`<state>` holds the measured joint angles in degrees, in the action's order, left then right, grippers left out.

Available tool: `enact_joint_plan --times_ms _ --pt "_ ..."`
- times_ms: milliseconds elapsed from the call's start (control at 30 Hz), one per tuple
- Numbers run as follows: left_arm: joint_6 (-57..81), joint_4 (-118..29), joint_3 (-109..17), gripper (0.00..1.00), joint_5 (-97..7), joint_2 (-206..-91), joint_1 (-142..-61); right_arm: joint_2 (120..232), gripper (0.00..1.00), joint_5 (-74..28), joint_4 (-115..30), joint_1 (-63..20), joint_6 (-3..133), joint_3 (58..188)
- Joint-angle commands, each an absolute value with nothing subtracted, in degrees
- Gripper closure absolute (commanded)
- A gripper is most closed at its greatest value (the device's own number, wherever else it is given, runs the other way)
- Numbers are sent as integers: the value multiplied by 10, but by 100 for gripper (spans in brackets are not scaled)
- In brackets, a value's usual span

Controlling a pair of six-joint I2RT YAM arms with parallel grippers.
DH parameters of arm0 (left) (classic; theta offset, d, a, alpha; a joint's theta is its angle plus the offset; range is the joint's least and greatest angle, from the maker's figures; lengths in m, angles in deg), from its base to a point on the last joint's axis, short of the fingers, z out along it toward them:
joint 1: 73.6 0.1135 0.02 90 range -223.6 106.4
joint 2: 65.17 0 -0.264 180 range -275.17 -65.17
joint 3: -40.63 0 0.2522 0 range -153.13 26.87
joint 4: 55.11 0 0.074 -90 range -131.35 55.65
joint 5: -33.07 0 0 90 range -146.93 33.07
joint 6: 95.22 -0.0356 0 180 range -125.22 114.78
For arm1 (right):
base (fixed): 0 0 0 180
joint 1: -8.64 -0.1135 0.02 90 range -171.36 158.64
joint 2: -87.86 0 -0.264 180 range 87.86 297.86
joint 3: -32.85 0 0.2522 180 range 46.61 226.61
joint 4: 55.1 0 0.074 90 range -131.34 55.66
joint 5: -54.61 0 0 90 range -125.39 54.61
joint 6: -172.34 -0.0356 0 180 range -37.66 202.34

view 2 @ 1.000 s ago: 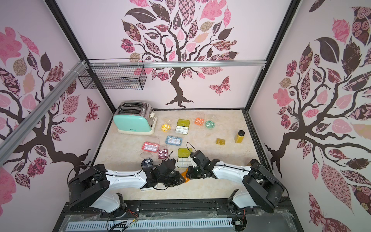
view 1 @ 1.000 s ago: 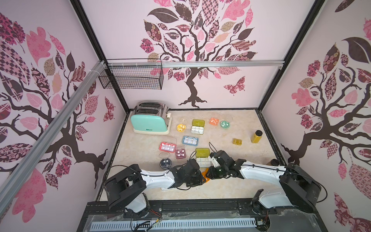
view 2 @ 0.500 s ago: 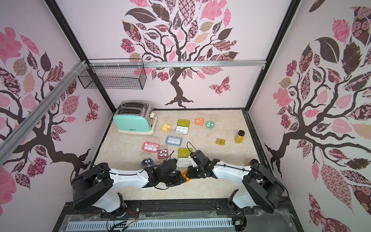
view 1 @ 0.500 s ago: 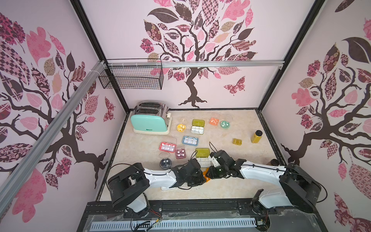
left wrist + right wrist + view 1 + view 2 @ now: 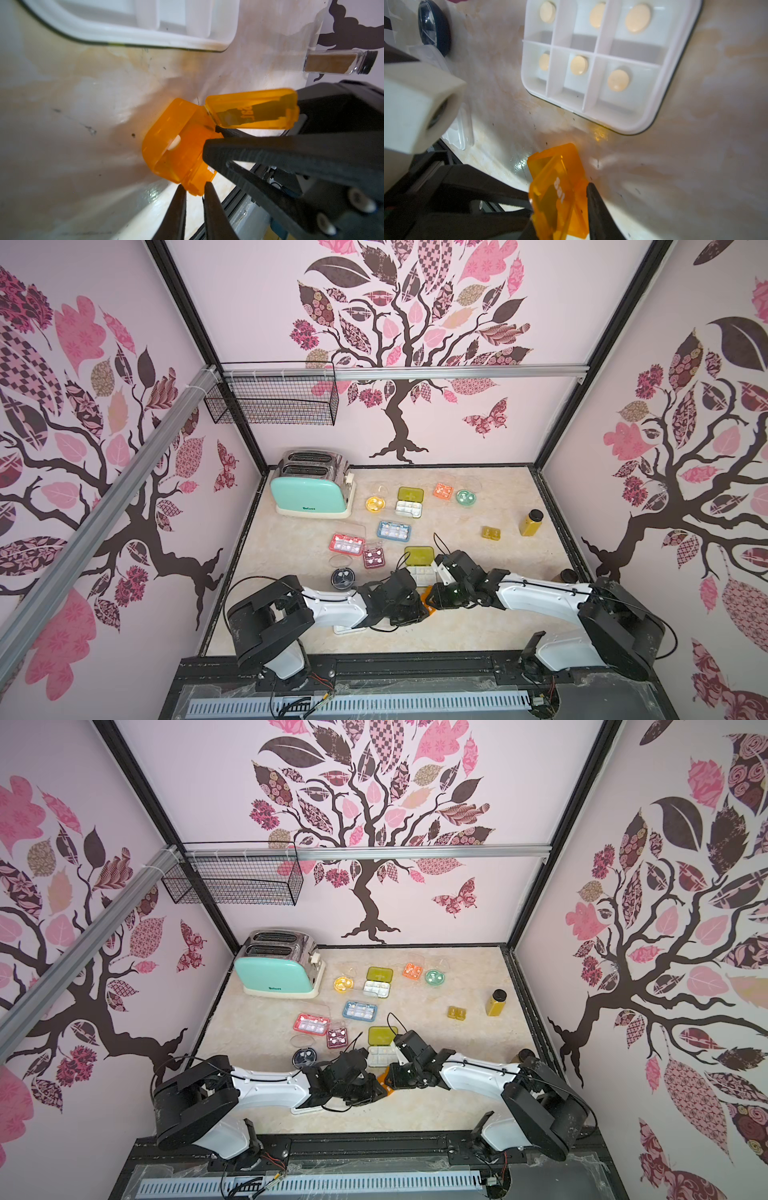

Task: Close pillboxes
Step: Close the lid on the pillbox.

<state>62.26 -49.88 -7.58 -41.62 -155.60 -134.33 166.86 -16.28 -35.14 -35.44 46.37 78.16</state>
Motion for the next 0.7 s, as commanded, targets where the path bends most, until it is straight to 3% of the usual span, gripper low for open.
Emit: enact_joint_plan --times_ms 0,667 --pt "614 -467 -76 81 -437 -1570 -1340 1663 69 -164 -305 -357 473 771" --pt "603 -459 -91 87 -425 -1590 -1326 1668 73 -144 -324 -357 464 746"
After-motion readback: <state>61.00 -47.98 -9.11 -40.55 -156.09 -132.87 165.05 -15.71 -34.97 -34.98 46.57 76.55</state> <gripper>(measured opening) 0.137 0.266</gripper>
